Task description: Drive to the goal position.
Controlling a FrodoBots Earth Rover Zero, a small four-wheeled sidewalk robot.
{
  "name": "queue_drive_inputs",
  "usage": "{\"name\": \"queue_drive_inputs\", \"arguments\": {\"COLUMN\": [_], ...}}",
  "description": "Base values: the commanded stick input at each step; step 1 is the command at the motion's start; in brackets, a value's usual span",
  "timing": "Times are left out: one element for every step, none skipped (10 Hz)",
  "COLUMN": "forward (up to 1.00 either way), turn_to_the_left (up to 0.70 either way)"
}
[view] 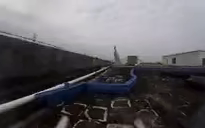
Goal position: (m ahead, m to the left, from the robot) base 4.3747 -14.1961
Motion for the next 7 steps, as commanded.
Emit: {"name": "queue_drive_inputs", "arguments": {"forward": [0.7,0.7,0.7,0.7,0.7,0.7,0.7], "turn_to_the_left": [-0.35,-0.35,-0.22,-0.09,-0.11,-0.35,-0.35]}}
